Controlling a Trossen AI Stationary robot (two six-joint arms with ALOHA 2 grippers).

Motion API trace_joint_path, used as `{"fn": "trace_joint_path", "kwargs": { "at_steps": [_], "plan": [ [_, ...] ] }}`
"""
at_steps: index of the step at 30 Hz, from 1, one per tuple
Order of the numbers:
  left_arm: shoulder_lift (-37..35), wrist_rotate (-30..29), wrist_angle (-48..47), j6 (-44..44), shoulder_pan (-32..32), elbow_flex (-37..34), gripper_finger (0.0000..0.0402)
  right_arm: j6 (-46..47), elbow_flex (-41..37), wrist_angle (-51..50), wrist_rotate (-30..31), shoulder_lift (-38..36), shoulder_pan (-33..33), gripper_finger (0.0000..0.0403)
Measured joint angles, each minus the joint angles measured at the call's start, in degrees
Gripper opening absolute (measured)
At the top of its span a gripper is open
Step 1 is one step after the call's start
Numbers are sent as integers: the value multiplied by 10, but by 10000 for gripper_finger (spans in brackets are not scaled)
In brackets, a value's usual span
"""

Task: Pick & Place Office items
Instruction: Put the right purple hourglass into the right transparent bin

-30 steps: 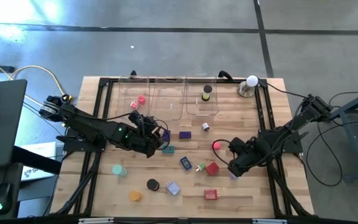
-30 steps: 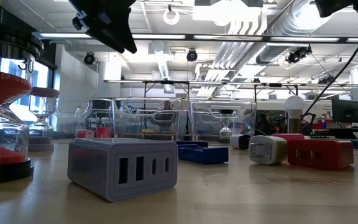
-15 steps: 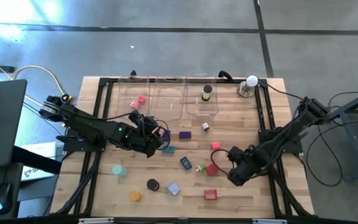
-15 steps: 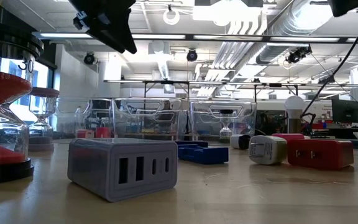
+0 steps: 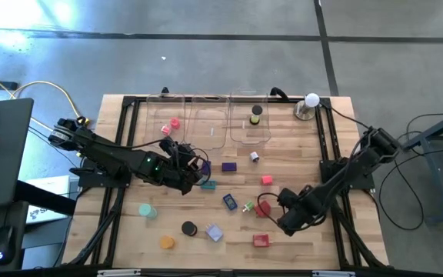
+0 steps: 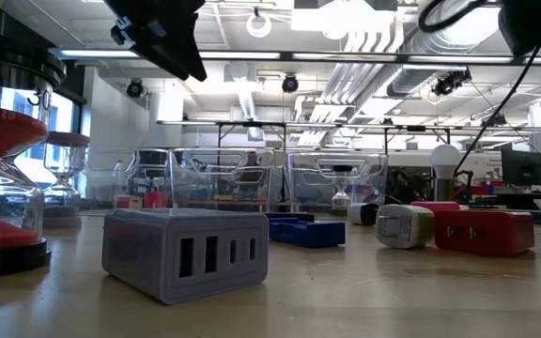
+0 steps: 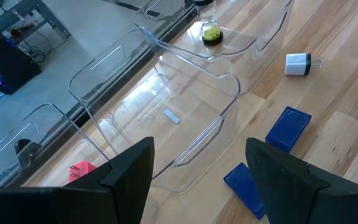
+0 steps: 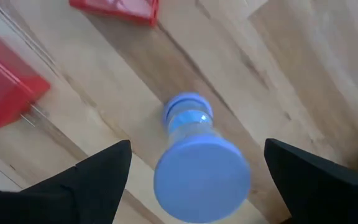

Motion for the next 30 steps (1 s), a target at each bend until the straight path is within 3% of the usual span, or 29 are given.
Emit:
{"fn": "trace_joint_path", "kwargs": {
  "at_steps": [19,23,30],
  "plan": [
    [0,3,38,16,-1,0,245,-12,-47,56,-2,13,0,349],
    [0,3,43,16,-1,0,245,-12,-47,44,-10,13,0,316],
    [0,2,44,16,-1,0,245,-31,-47,38,0,-2,0,218]
  ]
}}
